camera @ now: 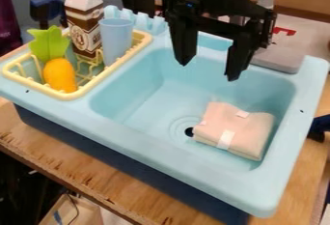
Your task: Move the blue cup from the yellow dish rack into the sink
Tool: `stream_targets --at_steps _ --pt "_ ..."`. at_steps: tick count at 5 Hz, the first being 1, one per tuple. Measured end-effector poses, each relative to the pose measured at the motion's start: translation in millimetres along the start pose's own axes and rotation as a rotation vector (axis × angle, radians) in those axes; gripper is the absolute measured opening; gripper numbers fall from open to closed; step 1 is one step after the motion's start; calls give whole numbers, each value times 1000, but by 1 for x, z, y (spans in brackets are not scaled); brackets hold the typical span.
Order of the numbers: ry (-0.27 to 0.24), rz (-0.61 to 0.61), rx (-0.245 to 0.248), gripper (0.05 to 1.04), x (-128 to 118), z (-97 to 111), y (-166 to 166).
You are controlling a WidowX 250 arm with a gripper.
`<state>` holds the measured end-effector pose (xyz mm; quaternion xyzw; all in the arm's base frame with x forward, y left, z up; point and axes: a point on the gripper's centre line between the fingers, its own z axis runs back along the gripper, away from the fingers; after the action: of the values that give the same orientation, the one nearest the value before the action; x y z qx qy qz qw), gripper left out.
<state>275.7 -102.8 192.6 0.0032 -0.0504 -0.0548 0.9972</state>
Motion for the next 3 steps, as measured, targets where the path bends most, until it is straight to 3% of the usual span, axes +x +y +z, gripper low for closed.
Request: stream_targets --at_steps 1,3 --pt "26 3 4 1001 -1 -7 1" --pt "-14 -43 -35 1001 18 19 43"
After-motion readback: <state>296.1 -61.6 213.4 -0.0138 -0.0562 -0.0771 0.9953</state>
